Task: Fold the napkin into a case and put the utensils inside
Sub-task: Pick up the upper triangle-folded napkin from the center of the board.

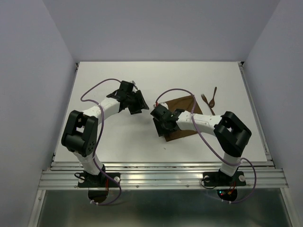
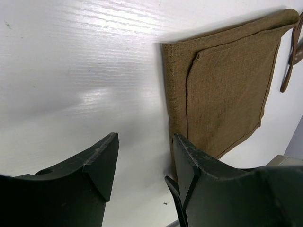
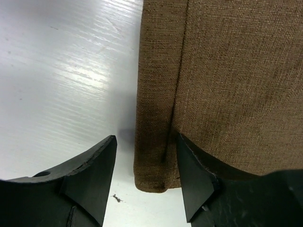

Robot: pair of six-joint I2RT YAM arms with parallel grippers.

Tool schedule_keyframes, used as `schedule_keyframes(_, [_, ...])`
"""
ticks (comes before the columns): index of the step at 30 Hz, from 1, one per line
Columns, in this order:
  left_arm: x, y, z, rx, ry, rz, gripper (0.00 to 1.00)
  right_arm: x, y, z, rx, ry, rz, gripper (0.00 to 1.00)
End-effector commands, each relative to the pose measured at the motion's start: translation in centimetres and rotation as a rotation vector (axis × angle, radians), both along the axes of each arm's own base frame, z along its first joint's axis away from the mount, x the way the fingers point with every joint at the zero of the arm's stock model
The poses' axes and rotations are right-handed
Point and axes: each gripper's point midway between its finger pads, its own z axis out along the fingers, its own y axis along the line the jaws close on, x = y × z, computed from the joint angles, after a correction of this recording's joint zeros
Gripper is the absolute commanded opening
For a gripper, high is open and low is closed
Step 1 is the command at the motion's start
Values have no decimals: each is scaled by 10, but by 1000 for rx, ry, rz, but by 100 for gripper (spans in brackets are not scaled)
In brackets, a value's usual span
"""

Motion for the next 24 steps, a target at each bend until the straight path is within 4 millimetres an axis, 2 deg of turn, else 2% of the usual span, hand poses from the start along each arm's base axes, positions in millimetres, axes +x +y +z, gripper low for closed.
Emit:
schedule_keyframes(1, [14,-7,18,-39,-48,-4,60,3,-9,-1,-47,-36,-40,58])
schedule_keyframes(6, [11,-11,14,-61,-32,-11,60,2,-12,-10,-78,-40,-55,57])
schedule_keyframes(8, [9,-12,13,-67,-28,-15,60,1,-12,-11,-72,-39,-58,53])
schedule_keyframes(11, [8,-16,12,-84,-20,-24,60,1,-11,-14,-63,-40,-57,38])
schedule_keyframes(12, [7,-18,11,-89,-16,-31,60,1,-10,-15,-60,-42,-58,29])
schedule_keyframes(14, [4,-24,10,-110,2,-29,60,0,-10,-16,-48,-41,-55,21])
schedule_keyframes(15, [2,-28,10,-129,11,-25,60,0,-9,-16,-38,-46,-56,14])
schedule_keyframes(16, [0,-34,11,-173,21,-21,61,0,-8,-16,-29,-49,-55,12])
schedule_keyframes(20, [-4,-51,6,-193,48,-39,68,-1,-10,-15,-8,-68,-58,1])
schedule_keyframes(24, [-10,-70,4,-204,62,-80,81,-1,-9,-11,20,-87,-45,1])
